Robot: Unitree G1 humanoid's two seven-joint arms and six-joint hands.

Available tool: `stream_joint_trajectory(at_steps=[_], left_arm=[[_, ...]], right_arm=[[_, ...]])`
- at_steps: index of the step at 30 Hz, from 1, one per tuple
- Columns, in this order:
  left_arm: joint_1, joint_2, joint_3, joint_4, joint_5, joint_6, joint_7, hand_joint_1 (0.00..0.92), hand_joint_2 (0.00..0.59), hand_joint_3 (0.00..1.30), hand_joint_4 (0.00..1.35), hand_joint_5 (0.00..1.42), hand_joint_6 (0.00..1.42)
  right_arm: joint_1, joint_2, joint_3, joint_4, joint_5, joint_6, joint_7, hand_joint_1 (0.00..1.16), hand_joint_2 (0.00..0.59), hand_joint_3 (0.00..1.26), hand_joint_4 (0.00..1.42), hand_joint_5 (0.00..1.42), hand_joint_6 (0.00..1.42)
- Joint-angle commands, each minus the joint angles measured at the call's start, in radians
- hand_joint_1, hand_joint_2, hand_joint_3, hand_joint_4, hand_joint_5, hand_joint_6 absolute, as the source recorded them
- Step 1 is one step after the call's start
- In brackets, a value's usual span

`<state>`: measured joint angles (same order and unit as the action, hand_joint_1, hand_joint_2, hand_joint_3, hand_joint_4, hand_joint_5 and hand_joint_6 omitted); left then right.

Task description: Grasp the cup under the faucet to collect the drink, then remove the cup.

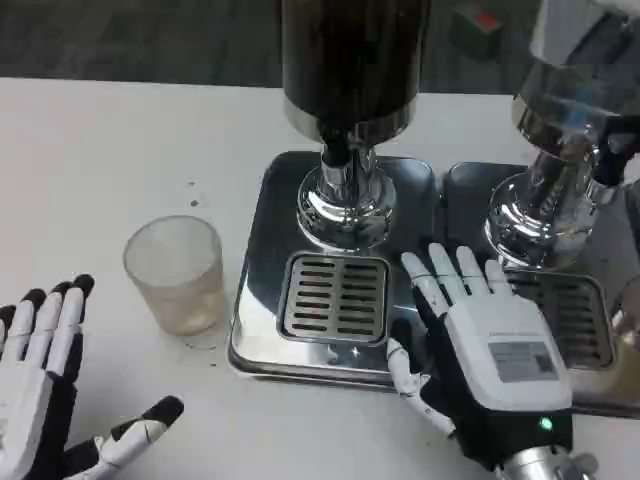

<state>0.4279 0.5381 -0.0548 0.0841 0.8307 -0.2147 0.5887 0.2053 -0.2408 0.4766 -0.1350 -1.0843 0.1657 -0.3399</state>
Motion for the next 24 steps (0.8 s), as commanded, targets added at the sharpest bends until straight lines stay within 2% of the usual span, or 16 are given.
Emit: stream_joint_trajectory(at_steps=[1,18,24], left_arm=[[0.008,-0.009,0.012,-0.002,-0.005,-0.001,0.028,0.000,0.121,0.00,0.00,0.00,0.00],[-0.038,0.013,0.027,0.029,-0.044,-0.023,0.008,0.000,0.120,0.00,0.00,0.00,0.00],[-0.084,0.016,0.053,0.055,-0.111,-0.045,-0.029,0.000,0.052,0.00,0.00,0.00,0.00]], right_arm=[[-0.015,-0.004,-0.010,0.013,0.015,-0.008,0.002,0.12,0.586,0.11,0.03,0.00,0.00],[0.011,0.031,-0.007,0.008,0.013,0.016,-0.005,0.12,0.586,0.11,0.04,0.01,0.00],[0.012,0.042,-0.009,0.012,0.025,0.018,-0.005,0.12,0.586,0.11,0.05,0.04,0.03]])
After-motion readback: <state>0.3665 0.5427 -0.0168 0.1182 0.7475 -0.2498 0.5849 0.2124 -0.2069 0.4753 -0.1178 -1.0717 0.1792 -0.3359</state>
